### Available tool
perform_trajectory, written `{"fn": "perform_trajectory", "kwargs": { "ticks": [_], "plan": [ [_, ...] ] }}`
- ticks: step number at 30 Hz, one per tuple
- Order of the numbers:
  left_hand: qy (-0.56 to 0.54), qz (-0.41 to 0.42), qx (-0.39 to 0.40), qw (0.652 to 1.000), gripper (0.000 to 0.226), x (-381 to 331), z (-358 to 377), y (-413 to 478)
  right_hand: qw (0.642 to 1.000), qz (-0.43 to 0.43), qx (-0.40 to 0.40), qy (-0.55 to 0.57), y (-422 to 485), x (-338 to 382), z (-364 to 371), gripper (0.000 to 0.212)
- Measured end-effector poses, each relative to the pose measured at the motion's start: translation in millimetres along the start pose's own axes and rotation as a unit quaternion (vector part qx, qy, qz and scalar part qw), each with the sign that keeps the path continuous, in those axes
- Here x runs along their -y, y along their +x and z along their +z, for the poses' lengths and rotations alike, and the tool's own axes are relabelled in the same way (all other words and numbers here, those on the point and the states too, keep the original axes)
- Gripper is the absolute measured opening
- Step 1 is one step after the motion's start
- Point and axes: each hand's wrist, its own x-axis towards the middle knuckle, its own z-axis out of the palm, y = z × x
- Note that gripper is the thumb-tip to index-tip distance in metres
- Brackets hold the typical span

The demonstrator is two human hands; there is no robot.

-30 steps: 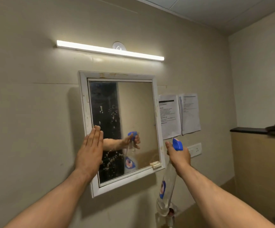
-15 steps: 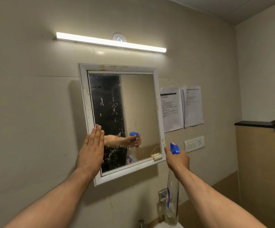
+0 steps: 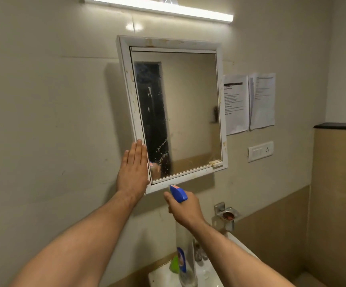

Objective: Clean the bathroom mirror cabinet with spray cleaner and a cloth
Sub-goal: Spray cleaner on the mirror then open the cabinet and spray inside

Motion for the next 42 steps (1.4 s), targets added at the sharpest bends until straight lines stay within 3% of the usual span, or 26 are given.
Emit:
{"fn": "perform_trajectory", "kwargs": {
  "ticks": [4,11,15,22,27,32,37,42],
  "plan": [
    [-0.004,0.025,-0.01,1.0,0.103,2.5,14.5,0.2,1.0,0.019,-0.015,-0.01,0.6,-5.0,15.9,0.034],
    [-0.035,0.063,-0.017,0.997,0.109,1.6,24.2,10.1,0.961,0.145,-0.233,-0.004,32.9,-29.9,-65.9,0.039],
    [-0.041,0.051,-0.035,0.997,0.106,-1.7,23.4,14.2,0.939,0.157,-0.304,0.001,45.5,-32.7,-107.5,0.037],
    [-0.059,0.097,-0.048,0.992,0.108,-20.1,27.2,11.0,0.955,0.137,-0.261,0.015,27.7,-41.5,-93.0,0.034],
    [-0.136,0.175,-0.07,0.973,0.087,-59.4,22.2,7.7,0.965,0.093,-0.246,0.016,14.0,-33.7,-102.7,0.033],
    [-0.107,0.298,0.026,0.948,0.072,-138.4,13.0,22.2,0.977,0.048,-0.205,-0.016,14.2,-47.6,-135.9,0.033],
    [-0.063,0.248,0.105,0.961,0.069,-241.5,-1.6,56.3,0.987,0.018,-0.154,-0.04,45.2,-80.8,-188.8,0.029],
    [-0.056,0.127,0.157,0.978,0.065,-319.3,-5.9,76.3,0.997,-0.036,-0.071,-0.023,75.6,-118.8,-248.3,0.029]
  ]
}}
